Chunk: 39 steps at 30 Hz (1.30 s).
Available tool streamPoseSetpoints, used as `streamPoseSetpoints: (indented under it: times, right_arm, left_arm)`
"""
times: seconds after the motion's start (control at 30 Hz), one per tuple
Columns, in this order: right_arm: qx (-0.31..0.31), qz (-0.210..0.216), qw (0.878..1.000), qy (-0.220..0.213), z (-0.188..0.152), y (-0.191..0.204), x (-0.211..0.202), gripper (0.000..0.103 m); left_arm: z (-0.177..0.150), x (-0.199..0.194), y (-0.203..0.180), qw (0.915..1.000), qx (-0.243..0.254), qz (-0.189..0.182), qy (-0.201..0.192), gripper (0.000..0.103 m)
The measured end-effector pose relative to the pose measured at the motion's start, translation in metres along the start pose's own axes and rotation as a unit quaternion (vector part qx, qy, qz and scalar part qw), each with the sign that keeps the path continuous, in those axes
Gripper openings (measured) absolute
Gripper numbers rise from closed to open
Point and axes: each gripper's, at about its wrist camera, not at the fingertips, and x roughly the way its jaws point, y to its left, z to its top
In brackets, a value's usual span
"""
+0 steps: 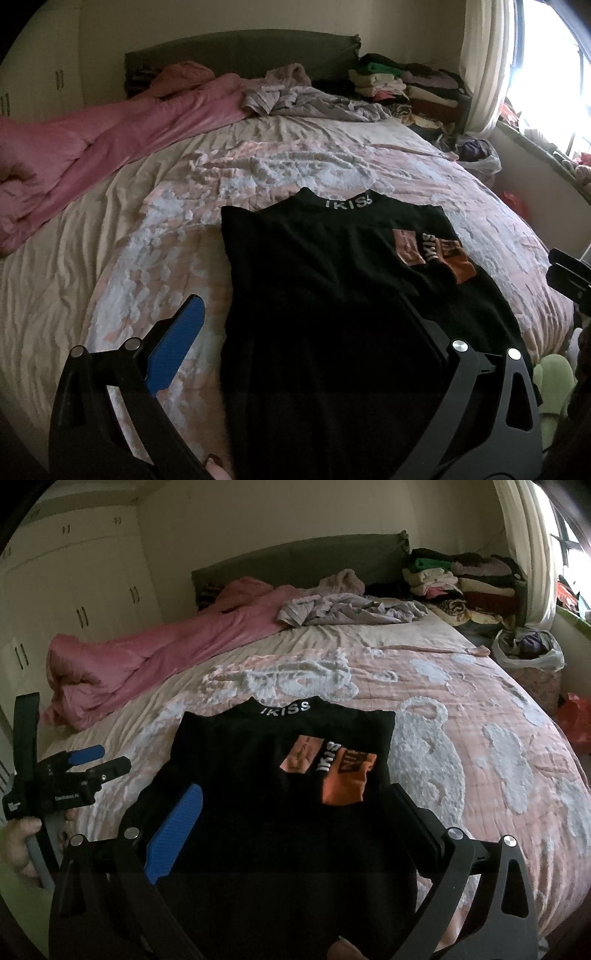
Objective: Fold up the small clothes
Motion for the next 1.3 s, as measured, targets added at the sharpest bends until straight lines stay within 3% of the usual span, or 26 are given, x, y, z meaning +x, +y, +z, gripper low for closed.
streamPoseSetpoints:
  times: [0.7,1.3]
  right_arm:
    - [-0.022,-0.005,1.0,0.018,-0.03,0.013,-0.035,0.098]
    - [0.002,-0.026,0.999,0.028,-0.053,-0.012,-0.057,0.098]
  left_arm:
    - [-0.035,-0.032,0.026,0.9995,-0.022,0.014,0.015,0.093]
    - [-0.06,-0.045,0.044,0.9985,-0.035,0.03,0.031,0.093]
